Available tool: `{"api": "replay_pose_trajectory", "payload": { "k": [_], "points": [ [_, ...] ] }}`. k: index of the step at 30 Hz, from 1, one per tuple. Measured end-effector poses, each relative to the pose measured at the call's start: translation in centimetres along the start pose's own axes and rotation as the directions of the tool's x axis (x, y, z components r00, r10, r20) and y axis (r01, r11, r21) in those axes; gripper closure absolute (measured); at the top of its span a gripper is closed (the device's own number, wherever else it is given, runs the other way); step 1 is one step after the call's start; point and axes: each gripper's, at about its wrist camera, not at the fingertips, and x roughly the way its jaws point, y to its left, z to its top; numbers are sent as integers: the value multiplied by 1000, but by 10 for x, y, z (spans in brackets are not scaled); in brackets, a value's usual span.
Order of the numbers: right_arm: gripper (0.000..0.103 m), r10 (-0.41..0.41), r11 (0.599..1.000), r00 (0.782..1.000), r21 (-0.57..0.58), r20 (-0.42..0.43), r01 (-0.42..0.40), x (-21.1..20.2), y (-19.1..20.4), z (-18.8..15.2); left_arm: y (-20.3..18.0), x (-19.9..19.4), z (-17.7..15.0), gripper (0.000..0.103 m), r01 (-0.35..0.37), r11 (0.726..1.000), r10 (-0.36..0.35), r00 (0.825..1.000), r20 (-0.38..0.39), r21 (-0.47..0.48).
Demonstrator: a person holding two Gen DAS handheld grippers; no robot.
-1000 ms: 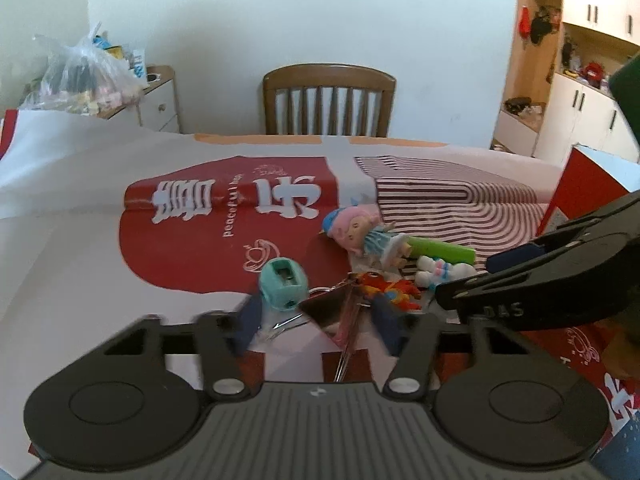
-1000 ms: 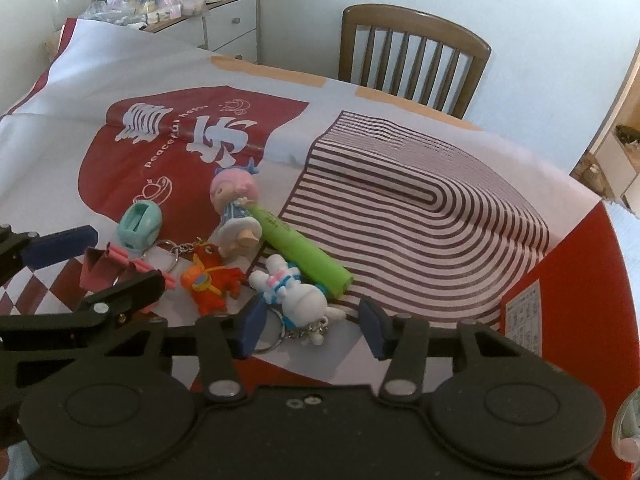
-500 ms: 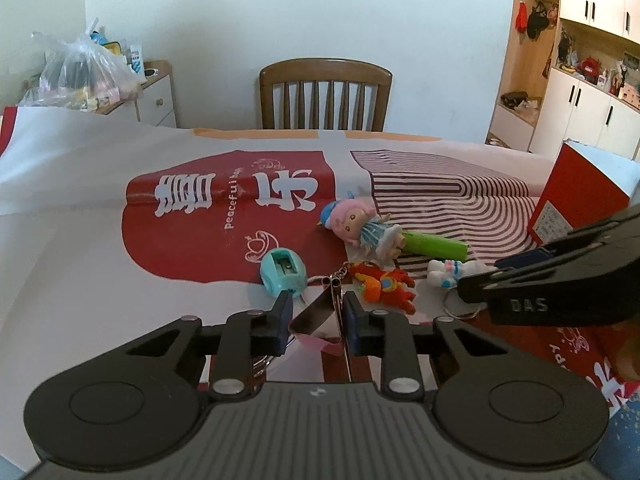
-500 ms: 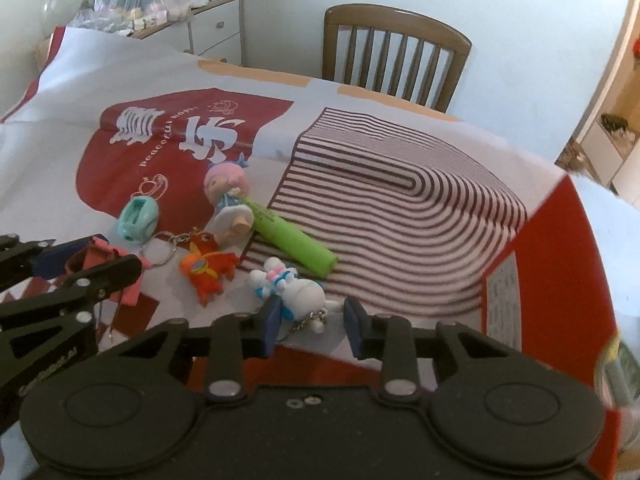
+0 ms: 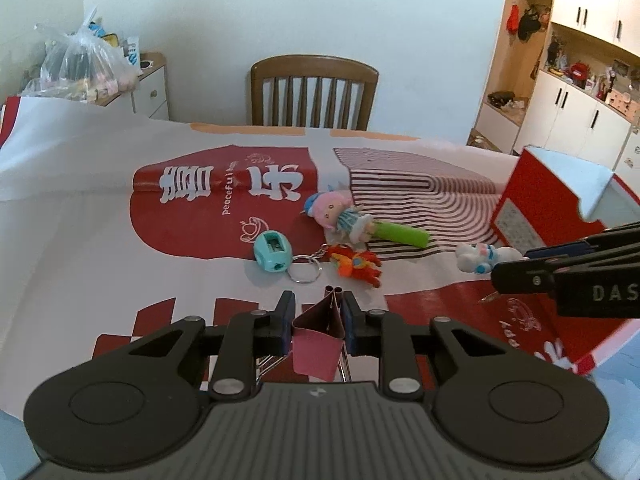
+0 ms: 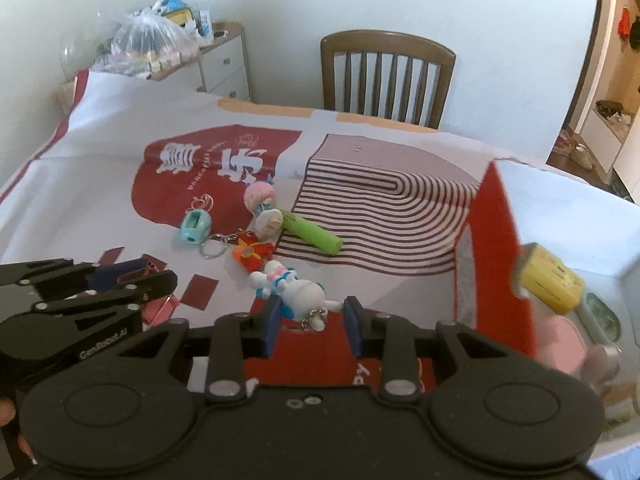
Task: Organize rigid objects
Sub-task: 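Carry the pink clip and bunny keychain with both tools over the box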
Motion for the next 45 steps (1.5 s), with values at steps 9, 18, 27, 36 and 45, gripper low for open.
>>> {"api": "replay_pose_trajectory", "payload": {
  "k": [9,18,27,36,45],
  "points": [
    [71,-20,1000,998,24,54,19,-56,-10,-5,-17,-39,16,79,69,998,-69,998,12,1],
    [71,-59,998,991,42,121,55,-104,-31,-7,-49,-74,41,79,122,991,-125,990,59,45],
    [71,-83,995,983,68,163,72,-128,-69,-18,-90,-90,58,79,147,986,-153,985,76,78],
    [71,-96,990,980,118,177,76,-140,-125,-32,-150,-84,67,79,166,980,-172,984,47,106],
    [71,-127,985,976,139,177,103,-141,-191,-39,-216,-62,70,79,178,973,-180,984,3,147]
  ]
}}
